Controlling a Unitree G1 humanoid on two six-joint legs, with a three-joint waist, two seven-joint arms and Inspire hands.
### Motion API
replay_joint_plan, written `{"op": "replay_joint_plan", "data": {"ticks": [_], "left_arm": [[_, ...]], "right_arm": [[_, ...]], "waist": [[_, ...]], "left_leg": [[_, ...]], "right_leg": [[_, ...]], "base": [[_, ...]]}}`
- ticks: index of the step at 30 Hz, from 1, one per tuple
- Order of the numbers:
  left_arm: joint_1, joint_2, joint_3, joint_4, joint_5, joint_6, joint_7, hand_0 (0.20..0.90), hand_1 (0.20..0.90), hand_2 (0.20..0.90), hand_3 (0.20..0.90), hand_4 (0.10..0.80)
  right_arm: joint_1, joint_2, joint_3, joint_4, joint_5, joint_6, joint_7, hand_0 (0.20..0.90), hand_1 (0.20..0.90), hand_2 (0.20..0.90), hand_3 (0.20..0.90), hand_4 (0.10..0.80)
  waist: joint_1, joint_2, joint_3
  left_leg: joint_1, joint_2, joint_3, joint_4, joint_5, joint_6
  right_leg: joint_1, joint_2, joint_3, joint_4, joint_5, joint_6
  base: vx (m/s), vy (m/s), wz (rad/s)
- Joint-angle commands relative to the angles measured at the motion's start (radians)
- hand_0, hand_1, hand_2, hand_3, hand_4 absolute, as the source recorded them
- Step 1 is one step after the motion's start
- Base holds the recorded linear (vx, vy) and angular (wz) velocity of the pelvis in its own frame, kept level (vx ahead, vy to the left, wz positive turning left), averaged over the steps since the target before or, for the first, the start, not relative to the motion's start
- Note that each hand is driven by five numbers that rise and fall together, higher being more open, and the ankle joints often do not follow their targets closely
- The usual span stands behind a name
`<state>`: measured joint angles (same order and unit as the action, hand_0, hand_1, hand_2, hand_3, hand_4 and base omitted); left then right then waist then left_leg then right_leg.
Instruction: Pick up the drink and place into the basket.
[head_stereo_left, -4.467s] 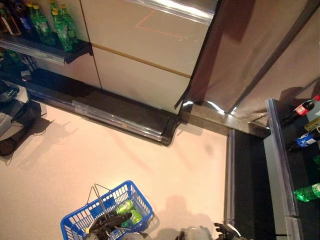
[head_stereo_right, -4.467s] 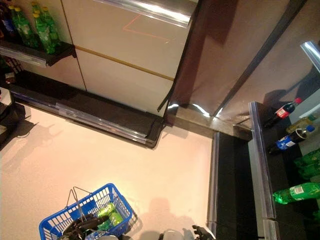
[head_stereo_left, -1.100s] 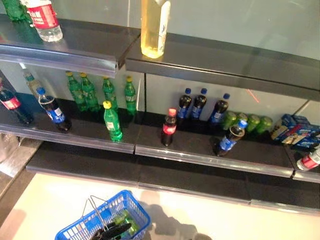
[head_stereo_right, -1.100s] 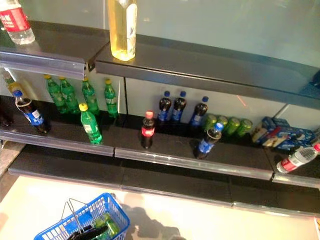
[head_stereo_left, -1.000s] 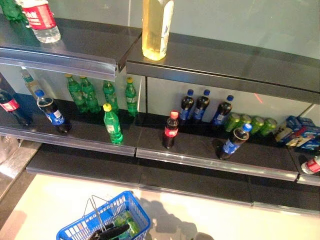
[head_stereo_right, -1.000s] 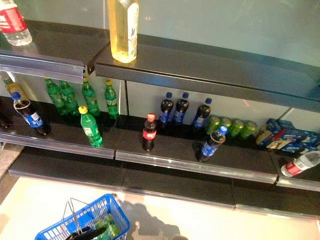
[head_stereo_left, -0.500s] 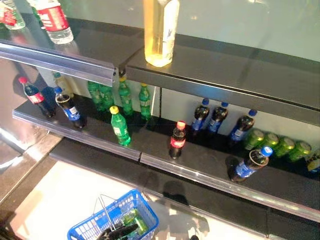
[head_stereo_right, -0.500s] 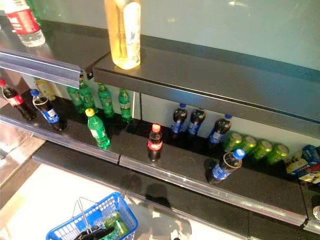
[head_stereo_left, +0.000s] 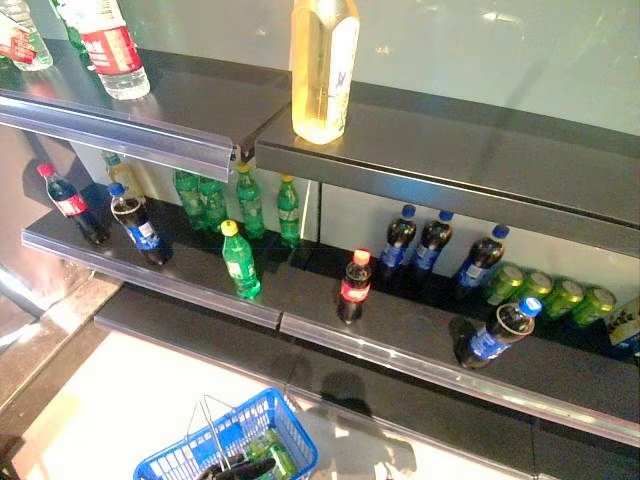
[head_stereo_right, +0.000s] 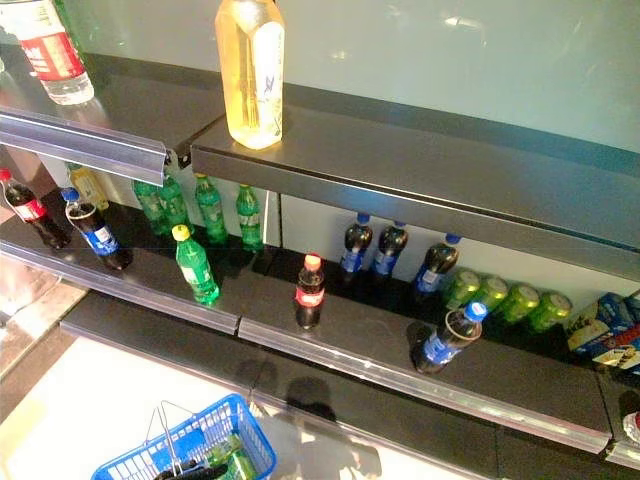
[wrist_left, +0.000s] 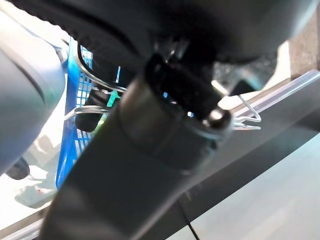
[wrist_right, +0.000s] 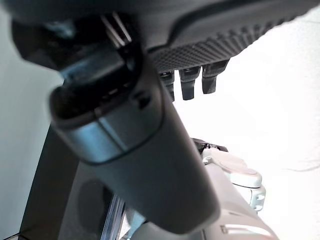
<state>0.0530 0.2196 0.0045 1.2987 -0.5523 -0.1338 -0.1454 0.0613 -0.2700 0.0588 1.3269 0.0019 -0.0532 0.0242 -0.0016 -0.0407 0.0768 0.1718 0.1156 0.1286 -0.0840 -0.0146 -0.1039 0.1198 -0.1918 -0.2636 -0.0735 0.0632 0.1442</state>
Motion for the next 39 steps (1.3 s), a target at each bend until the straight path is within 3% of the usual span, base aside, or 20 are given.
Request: {"op": "replay_joint_plan", "data": {"ticks": [1,3,6,8,9,10,12,14,15,18,22,31,39], "left_arm": [[-0.091,0.073,0.08,-0.057,-0.053,-0.154,-0.08,0.3,0.3,0.3,0.2,0.1],[-0.083,0.068,0.094,-0.06,-0.069,-0.156,-0.09,0.3,0.3,0.3,0.2,0.1],[-0.097,0.059,0.092,-0.055,-0.049,-0.15,-0.072,0.3,0.3,0.3,0.2,0.1],[-0.119,0.073,0.085,-0.05,-0.058,-0.158,-0.054,0.3,0.3,0.3,0.2,0.1],[-0.123,0.081,0.088,-0.051,-0.073,-0.157,-0.047,0.3,0.3,0.3,0.2,0.1],[-0.128,0.1,0.097,-0.054,-0.085,-0.146,-0.045,0.3,0.3,0.3,0.2,0.1],[-0.139,0.13,0.108,-0.042,-0.06,-0.135,-0.057,0.3,0.3,0.3,0.2,0.1],[-0.139,0.13,0.103,-0.035,-0.057,-0.143,-0.048,0.3,0.3,0.3,0.2,0.1],[-0.142,0.126,0.093,-0.026,-0.072,-0.141,-0.026,0.3,0.3,0.3,0.2,0.1],[-0.138,0.115,0.092,-0.031,-0.048,-0.123,-0.005,0.3,0.3,0.3,0.2,0.1],[-0.128,0.104,0.079,-0.032,-0.058,-0.109,-0.011,0.3,0.3,0.3,0.2,0.1],[-0.106,0.08,0.054,-0.039,-0.029,-0.093,-0.049,0.3,0.3,0.3,0.2,0.1],[-0.112,0.096,0.078,-0.027,-0.03,-0.094,-0.049,0.3,0.3,0.3,0.2,0.1]], "right_arm": [[-0.063,-0.057,-0.007,0.035,-0.019,0.014,0.001,0.9,0.9,0.9,0.9,0.8],[-0.091,-0.079,0.004,0.012,0.002,0.035,0.003,0.9,0.9,0.9,0.9,0.8],[-0.084,-0.075,-0.003,0.006,0.02,0.019,-0.019,0.9,0.9,0.9,0.9,0.8],[-0.071,-0.057,-0.002,0.031,-0.002,-0.053,0.014,0.9,0.9,0.9,0.9,0.8],[-0.072,-0.052,0.001,0.031,-0.012,-0.061,0.02,0.9,0.9,0.9,0.9,0.8],[-0.072,-0.045,0.002,0.029,-0.007,-0.057,0.028,0.9,0.9,0.9,0.9,0.8],[-0.077,-0.041,-0.004,0.033,0.011,-0.048,0.04,0.9,0.9,0.9,0.9,0.8],[-0.081,-0.037,0.0,0.035,0.006,-0.047,0.035,0.9,0.9,0.9,0.9,0.8],[-0.084,-0.027,0.011,0.037,0.004,-0.041,0.026,0.9,0.9,0.9,0.9,0.8],[-0.082,-0.017,0.015,0.023,0.025,-0.029,0.019,0.9,0.9,0.9,0.9,0.8],[-0.086,-0.027,0.004,0.021,-0.009,-0.013,0.024,0.9,0.9,0.9,0.9,0.8],[-0.062,-0.029,-0.016,0.029,0.01,-0.012,0.015,0.9,0.9,0.9,0.9,0.8],[-0.057,-0.029,-0.015,0.035,-0.01,-0.009,0.022,0.9,0.9,0.9,0.9,0.8]], "waist": [[0.042,0.0,0.019],[0.068,-0.032,0.04],[0.069,-0.049,0.062],[0.07,-0.062,0.067],[0.071,-0.063,0.068],[0.073,-0.058,0.066],[0.072,-0.04,0.057],[0.076,-0.031,0.046],[0.088,-0.033,0.036],[0.091,-0.033,0.023],[0.074,-0.008,0.009],[0.069,0.009,-0.006],[0.068,0.003,-0.005]], "left_leg": [[-0.067,-0.061,-0.043,0.176,-0.057,0.071],[-0.14,-0.096,-0.139,0.327,-0.131,0.077],[-0.152,-0.089,-0.107,0.307,-0.125,0.079],[-0.122,-0.087,-0.077,0.234,-0.107,0.076],[-0.113,-0.083,-0.068,0.213,-0.101,0.074],[-0.107,-0.07,-0.054,0.179,-0.086,0.078],[-0.104,-0.056,-0.033,0.134,-0.066,0.098],[-0.117,-0.06,-0.029,0.119,-0.05,0.11],[-0.136,-0.077,-0.037,0.124,-0.042,0.112],[-0.129,-0.08,-0.039,0.107,-0.03,0.102],[-0.089,-0.05,-0.002,0.072,-0.011,0.081],[-0.04,-0.035,0.045,0.02,0.01,0.062],[-0.034,-0.037,0.043,0.032,-0.006,0.07]], "right_leg": [[-0.03,-0.005,0.094,0.13,-0.042,-0.024],[-0.065,-0.018,0.144,0.165,-0.047,-0.033],[-0.1,-0.052,0.159,0.135,0.028,-0.004],[-0.156,-0.107,0.13,0.101,0.16,0.04],[-0.172,-0.116,0.124,0.109,0.179,0.052],[-0.181,-0.114,0.121,0.143,0.169,0.056],[-0.176,-0.078,0.12,0.236,0.101,0.039],[-0.176,-0.061,0.116,0.27,0.072,0.026],[-0.143,-0.05,0.098,0.198,0.055,0.018],[-0.113,-0.038,0.098,0.138,0.071,0.011],[-0.067,-0.019,0.077,0.115,0.005,0.005],[-0.011,-0.045,0.007,0.101,-0.012,0.008],[-0.021,-0.06,0.008,0.13,-0.018,0.016]], "base": [[-0.004,0.131,-0.03],[-0.049,0.177,-0.11],[-0.112,0.125,-0.74],[-0.238,-0.009,-0.8],[-0.31,-0.019,-0.9],[-0.268,-0.005,-1.07],[-0.339,0.016,-0.86],[-0.273,-0.029,-0.33],[-0.154,-0.126,-0.28],[-0.103,-0.134,-0.38],[-0.01,-0.007,-0.06],[0.032,0.048,0.15],[0.044,0.011,0.05]]}}
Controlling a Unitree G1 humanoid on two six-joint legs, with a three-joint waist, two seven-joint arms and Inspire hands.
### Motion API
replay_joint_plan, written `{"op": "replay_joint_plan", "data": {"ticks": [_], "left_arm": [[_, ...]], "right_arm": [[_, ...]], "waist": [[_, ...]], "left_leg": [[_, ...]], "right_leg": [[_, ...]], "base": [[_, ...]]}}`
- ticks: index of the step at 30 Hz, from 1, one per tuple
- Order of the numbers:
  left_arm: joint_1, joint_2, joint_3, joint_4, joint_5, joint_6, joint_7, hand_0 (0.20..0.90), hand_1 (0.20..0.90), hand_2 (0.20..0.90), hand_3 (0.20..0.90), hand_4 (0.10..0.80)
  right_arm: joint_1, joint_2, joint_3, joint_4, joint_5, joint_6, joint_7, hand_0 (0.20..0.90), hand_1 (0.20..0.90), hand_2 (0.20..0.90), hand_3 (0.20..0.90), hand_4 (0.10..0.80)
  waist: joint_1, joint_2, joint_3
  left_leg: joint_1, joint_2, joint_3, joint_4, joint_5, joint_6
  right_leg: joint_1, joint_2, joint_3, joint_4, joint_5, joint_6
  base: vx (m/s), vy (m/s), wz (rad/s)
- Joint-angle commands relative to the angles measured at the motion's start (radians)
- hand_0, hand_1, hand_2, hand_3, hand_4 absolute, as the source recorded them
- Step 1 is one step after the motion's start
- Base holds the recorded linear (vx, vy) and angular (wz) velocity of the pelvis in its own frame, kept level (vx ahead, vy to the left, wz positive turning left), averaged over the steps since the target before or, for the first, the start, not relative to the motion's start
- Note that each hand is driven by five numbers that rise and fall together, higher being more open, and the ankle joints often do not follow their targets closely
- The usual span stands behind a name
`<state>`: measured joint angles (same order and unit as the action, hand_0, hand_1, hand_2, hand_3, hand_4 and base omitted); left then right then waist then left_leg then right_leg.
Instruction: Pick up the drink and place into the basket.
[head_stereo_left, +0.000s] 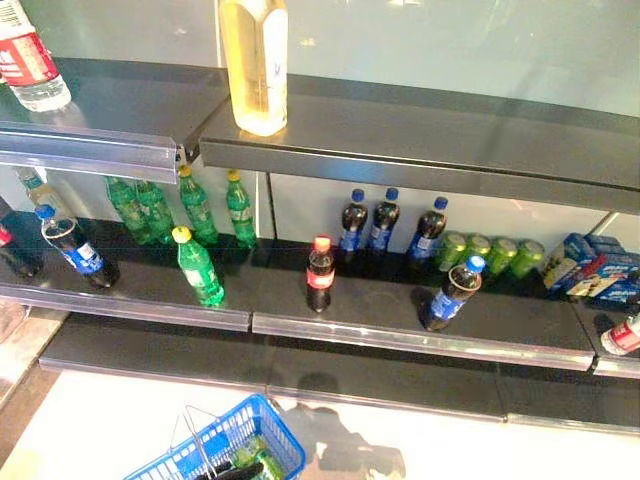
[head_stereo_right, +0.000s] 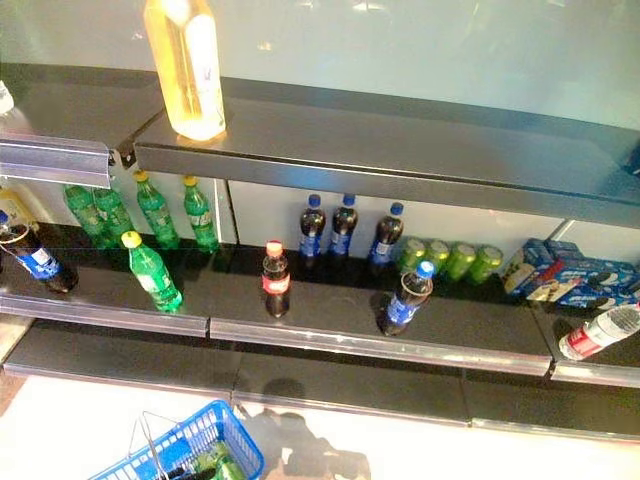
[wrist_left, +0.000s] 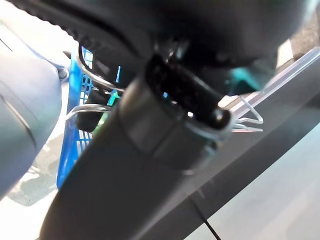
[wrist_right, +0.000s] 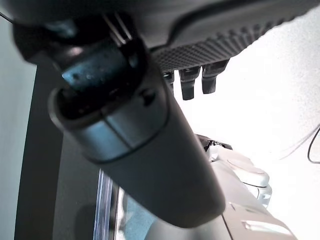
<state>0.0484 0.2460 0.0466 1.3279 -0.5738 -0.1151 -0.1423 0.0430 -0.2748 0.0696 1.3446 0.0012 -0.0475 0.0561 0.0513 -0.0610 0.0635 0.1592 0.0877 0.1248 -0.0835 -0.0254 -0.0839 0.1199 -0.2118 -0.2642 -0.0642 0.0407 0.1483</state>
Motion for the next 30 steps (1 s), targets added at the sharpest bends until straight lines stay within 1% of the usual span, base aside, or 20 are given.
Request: {"op": "replay_joint_plan", "data": {"ticks": [1,5,11,14,16,18,22,23,24,25,27,28,30], "left_arm": [[-0.107,0.073,0.039,-0.057,-0.011,-0.112,-0.052,0.3,0.3,0.3,0.2,0.1],[-0.099,0.077,0.048,-0.053,-0.006,-0.114,-0.05,0.3,0.3,0.3,0.2,0.1],[-0.091,0.077,0.053,-0.054,-0.003,-0.112,-0.041,0.3,0.3,0.3,0.2,0.1],[-0.127,0.078,0.026,-0.065,-0.043,-0.115,-0.027,0.3,0.3,0.3,0.2,0.1],[-0.185,0.076,0.002,-0.068,-0.099,-0.126,-0.025,0.3,0.3,0.3,0.2,0.1],[-0.212,0.07,-0.01,-0.075,-0.13,-0.14,-0.024,0.3,0.3,0.3,0.2,0.1],[-0.262,0.066,-0.043,-0.131,-0.197,-0.149,-0.012,0.3,0.3,0.3,0.2,0.1],[-0.282,0.063,-0.066,-0.162,-0.231,-0.155,-0.008,0.3,0.3,0.3,0.2,0.1],[-0.285,0.062,-0.074,-0.17,-0.246,-0.159,-0.01,0.3,0.3,0.3,0.2,0.1],[-0.283,0.061,-0.075,-0.173,-0.252,-0.163,-0.017,0.3,0.3,0.3,0.2,0.1],[-0.28,0.063,-0.075,-0.175,-0.259,-0.161,-0.023,0.3,0.3,0.3,0.2,0.1],[-0.275,0.065,-0.074,-0.175,-0.254,-0.156,-0.027,0.3,0.3,0.3,0.2,0.1],[-0.267,0.072,-0.074,-0.166,-0.253,-0.154,-0.036,0.3,0.3,0.3,0.2,0.1]], "right_arm": [[-0.039,-0.024,-0.025,0.016,-0.012,-0.013,-0.009,0.9,0.9,0.9,0.9,0.8],[-0.037,-0.026,-0.021,0.016,-0.028,0.0,-0.006,0.9,0.9,0.9,0.9,0.8],[-0.017,-0.027,-0.002,0.024,-0.06,-0.001,-0.004,0.9,0.9,0.9,0.9,0.8],[-0.05,-0.037,0.024,0.009,-0.045,-0.001,-0.015,0.9,0.9,0.9,0.9,0.8],[-0.116,-0.05,0.05,0.005,-0.009,-0.003,-0.033,0.9,0.9,0.9,0.9,0.8],[-0.155,-0.06,0.057,0.002,-0.002,-0.007,-0.051,0.9,0.9,0.9,0.9,0.8],[-0.208,-0.083,0.075,-0.035,0.03,-0.063,-0.087,0.9,0.9,0.9,0.9,0.8],[-0.233,-0.097,0.087,-0.062,0.056,-0.105,-0.098,0.9,0.9,0.9,0.9,0.8],[-0.239,-0.103,0.089,-0.078,0.072,-0.125,-0.101,0.9,0.9,0.9,0.9,0.8],[-0.239,-0.106,0.089,-0.094,0.082,-0.15,-0.105,0.9,0.9,0.9,0.9,0.8],[-0.236,-0.108,0.087,-0.111,0.086,-0.182,-0.115,0.9,0.9,0.9,0.9,0.8],[-0.233,-0.11,0.083,-0.134,0.1,-0.212,-0.123,0.9,0.9,0.9,0.9,0.8],[-0.236,-0.117,0.082,-0.181,0.121,-0.26,-0.132,0.9,0.9,0.9,0.9,0.8]], "waist": [[0.014,0.024,0.008],[0.014,0.024,0.012],[0.021,0.026,0.038],[0.025,0.028,0.08],[0.027,0.033,0.141],[0.026,0.037,0.184],[0.021,0.035,0.267],[0.021,0.033,0.3],[0.022,0.031,0.31],[0.023,0.03,0.314],[0.024,0.027,0.316],[0.025,0.023,0.318],[0.028,0.019,0.314]], "left_leg": [[-0.021,-0.008,0.048,0.031,0.005,0.05],[-0.018,-0.003,0.05,0.025,0.008,0.05],[-0.032,0.013,0.056,0.005,0.029,0.033],[-0.087,0.024,0.057,0.018,0.046,0.026],[-0.148,0.03,0.049,0.027,0.066,0.022],[-0.193,0.027,0.033,0.046,0.074,0.022],[-0.335,0.03,-0.008,0.185,0.075,0.018],[-0.413,0.029,-0.031,0.292,0.056,0.015],[-0.447,0.024,-0.047,0.35,0.038,0.015],[-0.469,0.02,-0.058,0.393,0.019,0.014],[-0.486,0.017,-0.067,0.432,-0.001,0.015],[-0.5,0.016,-0.07,0.477,-0.028,0.018],[-0.532,0.024,-0.072,0.541,-0.062,0.022]], "right_leg": [[-0.022,-0.038,0.01,0.121,0.003,0.012],[-0.021,-0.028,0.017,0.112,-0.004,0.009],[-0.028,-0.019,0.003,0.073,0.016,0.012],[-0.085,-0.021,0.009,0.074,0.035,0.009],[-0.149,-0.017,0.013,0.079,0.05,0.004],[-0.194,-0.012,0.026,0.091,0.053,-0.003],[-0.314,-0.013,0.046,0.204,0.034,-0.023],[-0.384,-0.018,0.053,0.302,0.004,-0.036],[-0.413,-0.022,0.059,0.353,-0.015,-0.043],[-0.43,-0.026,0.063,0.39,-0.033,-0.049],[-0.445,-0.032,0.065,0.425,-0.051,-0.054],[-0.46,-0.044,0.064,0.465,-0.069,-0.056],[-0.494,-0.058,0.066,0.546,-0.104,-0.066]], "base": [[0.046,-0.003,0.01],[0.08,-0.007,0.0],[0.078,-0.03,0.0],[-0.174,-0.062,-0.02],[-0.388,-0.046,0.0],[-0.257,-0.03,0.04],[-0.273,-0.044,0.03],[-0.322,-0.015,0.04],[-0.311,-0.015,0.04],[-0.152,-0.003,0.04],[-0.08,-0.003,0.05],[-0.077,-0.002,0.08],[-0.065,0.013,0.11]]}}
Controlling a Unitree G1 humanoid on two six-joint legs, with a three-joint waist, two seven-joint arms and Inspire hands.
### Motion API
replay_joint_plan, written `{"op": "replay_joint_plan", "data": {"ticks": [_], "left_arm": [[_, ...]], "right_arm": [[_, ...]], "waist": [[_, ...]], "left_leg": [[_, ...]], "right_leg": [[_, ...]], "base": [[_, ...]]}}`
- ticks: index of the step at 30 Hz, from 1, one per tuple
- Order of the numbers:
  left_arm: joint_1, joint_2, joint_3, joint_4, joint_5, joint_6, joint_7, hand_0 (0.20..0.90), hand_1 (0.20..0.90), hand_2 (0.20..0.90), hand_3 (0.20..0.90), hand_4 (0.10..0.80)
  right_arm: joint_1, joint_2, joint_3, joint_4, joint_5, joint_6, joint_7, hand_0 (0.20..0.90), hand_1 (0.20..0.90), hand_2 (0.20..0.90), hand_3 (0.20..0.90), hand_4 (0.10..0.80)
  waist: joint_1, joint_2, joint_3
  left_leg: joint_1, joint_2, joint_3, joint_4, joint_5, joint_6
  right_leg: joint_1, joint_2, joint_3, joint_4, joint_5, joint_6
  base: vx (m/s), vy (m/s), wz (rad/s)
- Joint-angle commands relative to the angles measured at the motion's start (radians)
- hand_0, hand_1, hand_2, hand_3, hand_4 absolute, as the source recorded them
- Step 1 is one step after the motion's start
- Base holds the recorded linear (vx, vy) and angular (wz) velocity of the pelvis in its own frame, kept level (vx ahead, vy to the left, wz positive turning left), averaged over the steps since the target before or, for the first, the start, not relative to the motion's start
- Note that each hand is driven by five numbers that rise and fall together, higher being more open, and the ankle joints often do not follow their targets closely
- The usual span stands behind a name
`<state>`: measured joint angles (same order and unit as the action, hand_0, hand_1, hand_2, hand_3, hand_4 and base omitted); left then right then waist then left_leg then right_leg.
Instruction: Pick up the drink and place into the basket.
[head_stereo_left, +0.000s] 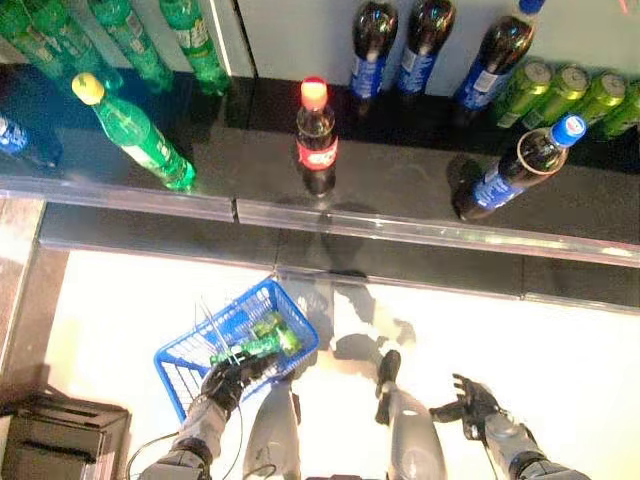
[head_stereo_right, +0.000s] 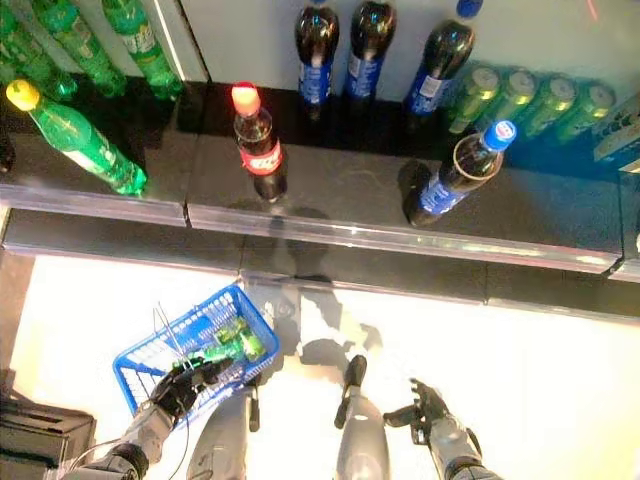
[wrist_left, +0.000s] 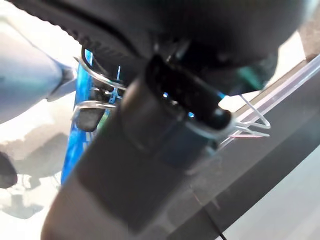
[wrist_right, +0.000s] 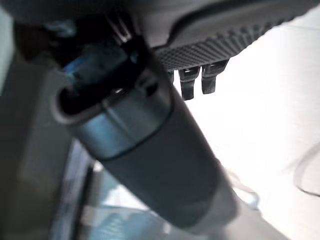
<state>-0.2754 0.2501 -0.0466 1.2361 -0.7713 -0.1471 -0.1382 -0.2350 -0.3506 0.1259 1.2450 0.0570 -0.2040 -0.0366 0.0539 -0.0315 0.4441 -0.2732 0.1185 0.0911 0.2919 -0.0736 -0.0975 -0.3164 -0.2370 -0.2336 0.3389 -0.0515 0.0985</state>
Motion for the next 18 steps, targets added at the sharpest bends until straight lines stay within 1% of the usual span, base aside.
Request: {"op": "replay_joint_plan", "data": {"ticks": [1,2,4,6,9,10,12,15,18], "left_arm": [[0.062,0.068,0.02,-0.071,-0.058,-0.124,-0.043,0.3,0.3,0.3,0.2,0.1],[0.074,0.067,0.025,-0.074,-0.071,-0.121,-0.05,0.3,0.3,0.3,0.2,0.1],[0.088,0.065,0.032,-0.085,-0.076,-0.117,-0.049,0.3,0.3,0.3,0.2,0.1],[0.096,0.067,0.038,-0.098,-0.071,-0.11,-0.044,0.3,0.3,0.3,0.2,0.1],[0.119,0.077,0.045,-0.126,-0.062,-0.099,-0.024,0.3,0.3,0.3,0.2,0.1],[0.128,0.083,0.049,-0.136,-0.07,-0.095,-0.017,0.3,0.3,0.3,0.2,0.1],[0.137,0.087,0.057,-0.139,-0.082,-0.097,-0.013,0.3,0.3,0.3,0.2,0.1],[0.141,0.088,0.061,-0.125,-0.109,-0.109,-0.015,0.3,0.3,0.3,0.2,0.1],[0.139,0.088,0.058,-0.123,-0.136,-0.112,-0.01,0.3,0.3,0.3,0.2,0.1]], "right_arm": [[0.042,-0.044,0.027,-0.101,0.074,-0.116,-0.036,0.9,0.9,0.9,0.9,0.8],[0.047,-0.047,0.029,-0.152,0.054,-0.155,-0.045,0.9,0.9,0.9,0.9,0.8],[0.055,-0.049,0.048,-0.232,0.025,-0.159,-0.061,0.9,0.9,0.9,0.9,0.8],[0.064,-0.051,0.071,-0.316,0.011,-0.154,-0.074,0.9,0.9,0.9,0.9,0.8],[0.092,-0.055,0.127,-0.559,-0.066,-0.12,-0.1,0.9,0.9,0.9,0.9,0.8],[0.104,-0.061,0.148,-0.654,-0.098,-0.112,-0.099,0.9,0.9,0.9,0.9,0.8],[0.117,-0.068,0.169,-0.764,-0.142,-0.117,-0.082,0.9,0.9,0.9,0.9,0.8],[0.115,-0.095,0.209,-0.891,-0.185,-0.156,-0.05,0.9,0.9,0.9,0.9,0.8],[0.087,-0.129,0.248,-1.003,-0.208,-0.173,-0.02,0.9,0.9,0.9,0.9,0.8]], "waist": [[0.026,-0.012,-0.069],[0.027,-0.012,-0.076],[0.029,-0.014,-0.082],[0.032,-0.018,-0.085],[0.032,-0.036,-0.084],[0.029,-0.043,-0.082],[0.025,-0.05,-0.079],[0.022,-0.057,-0.073],[0.027,-0.063,-0.064]], "left_leg": [[-0.108,-0.005,-0.039,0.184,-0.023,0.038],[-0.122,-0.005,-0.041,0.21,-0.037,0.043],[-0.128,-0.008,-0.044,0.222,-0.046,0.048],[-0.129,-0.011,-0.049,0.222,-0.048,0.052],[-0.127,-0.014,-0.062,0.222,-0.047,0.059],[-0.126,-0.013,-0.066,0.218,-0.043,0.06],[-0.121,-0.011,-0.068,0.209,-0.036,0.063],[-0.114,-0.011,-0.076,0.194,-0.024,0.065],[-0.121,-0.008,-0.08,0.195,-0.018,0.062]], "right_leg": [[-0.065,-0.036,0.037,0.163,-0.021,-0.019],[-0.08,-0.039,0.041,0.198,-0.036,-0.025],[-0.093,-0.043,0.044,0.223,-0.045,-0.025],[-0.101,-0.046,0.046,0.239,-0.049,-0.023],[-0.106,-0.045,0.052,0.25,-0.044,-0.013],[-0.104,-0.042,0.054,0.242,-0.037,-0.009],[-0.103,-0.039,0.058,0.239,-0.033,-0.004],[-0.094,-0.03,0.066,0.219,-0.023,0.004],[-0.091,-0.027,0.065,0.212,-0.02,0.01]], "base": [[-0.017,0.038,0.06],[-0.002,0.035,-0.03],[0.002,0.015,-0.01],[-0.006,-0.008,0.07],[-0.015,-0.047,0.03],[-0.037,-0.05,0.03],[-0.032,-0.024,0.07],[-0.012,-0.008,0.05],[-0.047,-0.013,0.01]]}}
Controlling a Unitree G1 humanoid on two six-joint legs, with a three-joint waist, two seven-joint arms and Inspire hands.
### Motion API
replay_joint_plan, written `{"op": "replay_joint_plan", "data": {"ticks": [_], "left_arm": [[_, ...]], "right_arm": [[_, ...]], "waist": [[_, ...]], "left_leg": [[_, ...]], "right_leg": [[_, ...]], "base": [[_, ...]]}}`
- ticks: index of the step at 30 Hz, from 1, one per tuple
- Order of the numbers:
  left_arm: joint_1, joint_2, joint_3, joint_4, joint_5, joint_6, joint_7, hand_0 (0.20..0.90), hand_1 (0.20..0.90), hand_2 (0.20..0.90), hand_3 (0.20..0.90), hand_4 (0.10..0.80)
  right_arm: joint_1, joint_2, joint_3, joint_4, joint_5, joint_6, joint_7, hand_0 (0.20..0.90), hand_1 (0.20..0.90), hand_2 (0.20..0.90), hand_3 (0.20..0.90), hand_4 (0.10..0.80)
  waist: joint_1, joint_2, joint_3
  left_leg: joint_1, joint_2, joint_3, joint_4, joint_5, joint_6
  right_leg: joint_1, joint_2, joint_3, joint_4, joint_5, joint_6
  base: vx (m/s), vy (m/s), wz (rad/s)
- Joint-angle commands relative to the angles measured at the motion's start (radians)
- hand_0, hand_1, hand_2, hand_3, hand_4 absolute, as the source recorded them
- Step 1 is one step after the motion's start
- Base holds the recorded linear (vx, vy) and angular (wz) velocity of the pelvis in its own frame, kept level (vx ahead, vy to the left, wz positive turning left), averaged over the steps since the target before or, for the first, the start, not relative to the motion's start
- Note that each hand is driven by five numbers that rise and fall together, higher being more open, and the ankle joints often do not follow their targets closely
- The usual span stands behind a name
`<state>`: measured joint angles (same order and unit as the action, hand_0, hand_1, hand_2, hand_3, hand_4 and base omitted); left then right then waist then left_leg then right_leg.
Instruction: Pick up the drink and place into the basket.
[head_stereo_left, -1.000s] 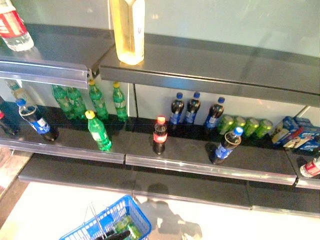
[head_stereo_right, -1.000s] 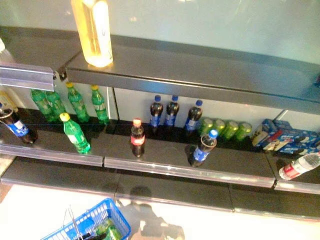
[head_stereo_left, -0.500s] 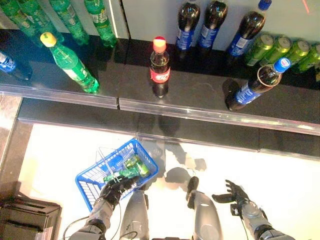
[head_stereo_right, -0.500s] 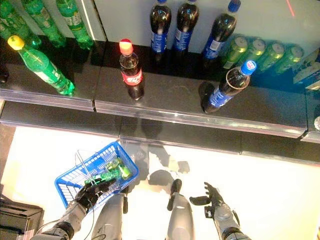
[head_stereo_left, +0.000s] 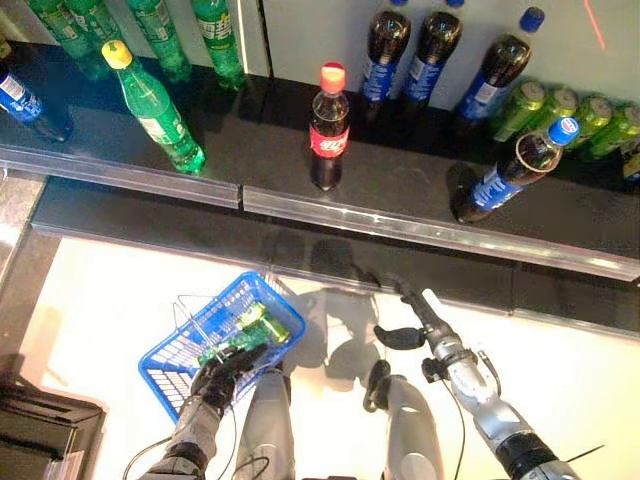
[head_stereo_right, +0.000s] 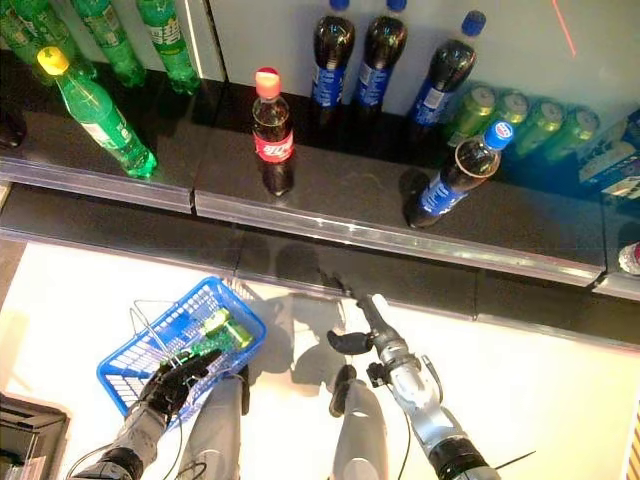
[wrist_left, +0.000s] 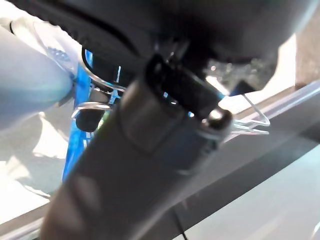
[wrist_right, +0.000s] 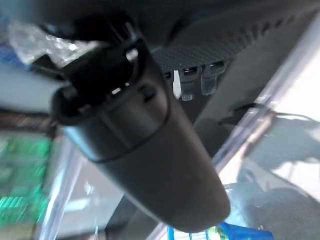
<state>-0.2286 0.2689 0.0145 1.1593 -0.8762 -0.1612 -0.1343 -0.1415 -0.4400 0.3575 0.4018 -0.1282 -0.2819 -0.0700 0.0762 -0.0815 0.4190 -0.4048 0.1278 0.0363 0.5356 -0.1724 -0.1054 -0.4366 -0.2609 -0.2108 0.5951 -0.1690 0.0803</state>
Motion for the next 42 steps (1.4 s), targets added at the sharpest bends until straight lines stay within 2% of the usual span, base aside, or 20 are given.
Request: {"op": "replay_joint_plan", "data": {"ticks": [1,5,7,9,13,16,17,22,32,42], "left_arm": [[0.091,0.067,-0.005,-0.044,-0.04,-0.098,-0.013,0.3,0.3,0.3,0.2,0.1],[0.101,0.059,0.0,-0.038,-0.127,-0.077,-0.057,0.3,0.3,0.3,0.2,0.1],[0.103,0.056,0.01,-0.042,-0.202,-0.035,-0.105,0.3,0.3,0.3,0.2,0.1],[0.116,0.047,0.015,-0.061,-0.326,0.033,-0.204,0.3,0.3,0.3,0.2,0.1],[0.128,0.045,-0.005,-0.083,-0.362,0.05,-0.233,0.3,0.3,0.3,0.2,0.1],[0.142,0.045,-0.004,-0.115,-0.407,0.098,-0.296,0.3,0.3,0.3,0.2,0.1],[0.15,0.045,-0.011,-0.135,-0.424,0.136,-0.34,0.3,0.3,0.3,0.2,0.1],[0.184,0.043,-0.042,-0.195,-0.465,0.16,-0.386,0.3,0.3,0.3,0.2,0.1],[0.227,0.045,-0.021,-0.221,-0.408,0.18,-0.369,0.3,0.3,0.3,0.2,0.1],[0.258,0.049,-0.016,-0.223,-0.324,0.214,-0.359,0.3,0.3,0.3,0.2,0.1]], "right_arm": [[-0.02,-0.053,0.031,-0.196,-0.041,-0.101,0.023,0.9,0.9,0.9,0.9,0.8],[-0.071,-0.114,0.081,-0.331,-0.126,-0.096,0.03,0.9,0.9,0.9,0.9,0.8],[-0.093,-0.132,0.095,-0.37,-0.141,-0.098,0.033,0.9,0.9,0.9,0.9,0.8],[-0.13,-0.155,0.103,-0.442,-0.142,-0.095,0.033,0.9,0.9,0.9,0.9,0.8],[-0.183,-0.18,0.087,-0.516,-0.116,-0.098,0.014,0.9,0.9,0.9,0.9,0.8],[-0.197,-0.193,0.064,-0.573,-0.094,-0.114,-0.017,0.9,0.9,0.9,0.9,0.8],[-0.2,-0.196,0.054,-0.585,-0.081,-0.118,-0.023,0.9,0.9,0.9,0.9,0.8],[-0.192,-0.201,0.009,-0.596,-0.002,-0.128,-0.043,0.9,0.9,0.9,0.9,0.8],[-0.125,-0.132,-0.086,-0.577,0.142,-0.174,-0.193,0.9,0.9,0.9,0.9,0.8],[-0.137,-0.092,-0.135,-0.539,0.273,-0.147,-0.263,0.9,0.9,0.9,0.9,0.8]], "waist": [[0.009,-0.014,-0.036],[0.024,-0.014,-0.027],[0.03,-0.016,-0.024],[0.039,-0.02,-0.016],[0.051,-0.024,-0.007],[0.052,-0.025,-0.005],[0.054,-0.023,0.0],[0.058,-0.018,0.003],[0.071,-0.015,-0.004],[0.101,-0.006,-0.017]], "left_leg": [[0.009,-0.016,-0.026,-0.051,0.085,0.068],[0.015,-0.007,-0.03,-0.053,0.09,0.061],[0.017,-0.003,-0.031,-0.053,0.092,0.059],[0.022,0.005,-0.037,-0.056,0.095,0.056],[0.029,0.018,-0.04,-0.056,0.099,0.053],[0.033,0.025,-0.041,-0.061,0.108,0.05],[0.037,0.028,-0.041,-0.054,0.103,0.049],[0.036,0.034,-0.04,-0.046,0.105,0.048],[0.043,0.048,-0.033,-0.013,0.097,0.041],[0.032,0.051,-0.03,0.008,0.108,0.025]], "right_leg": [[0.033,-0.002,0.04,-0.048,0.098,0.028],[0.054,-0.003,0.031,-0.052,0.091,0.03],[0.064,-0.004,0.024,-0.053,0.088,0.029],[0.083,0.0,0.017,-0.065,0.091,0.032],[0.109,0.003,0.007,-0.076,0.093,0.034],[0.127,0.004,0.0,-0.092,0.102,0.037],[0.134,0.004,0.003,-0.089,0.099,0.039],[0.16,0.004,-0.006,-0.114,0.111,0.04],[0.23,-0.002,-0.03,-0.147,0.115,0.042],[0.319,-0.002,-0.06,-0.211,0.125,0.044]], "base": [[0.0,0.0,0.0],[0.006,0.011,0.02],[0.013,0.01,0.04],[0.02,-0.018,0.06],[0.039,-0.014,0.02],[0.059,0.007,0.03],[0.036,0.021,0.09],[0.044,0.014,0.01],[0.092,-0.008,-0.01],[0.089,-0.014,0.01]]}}
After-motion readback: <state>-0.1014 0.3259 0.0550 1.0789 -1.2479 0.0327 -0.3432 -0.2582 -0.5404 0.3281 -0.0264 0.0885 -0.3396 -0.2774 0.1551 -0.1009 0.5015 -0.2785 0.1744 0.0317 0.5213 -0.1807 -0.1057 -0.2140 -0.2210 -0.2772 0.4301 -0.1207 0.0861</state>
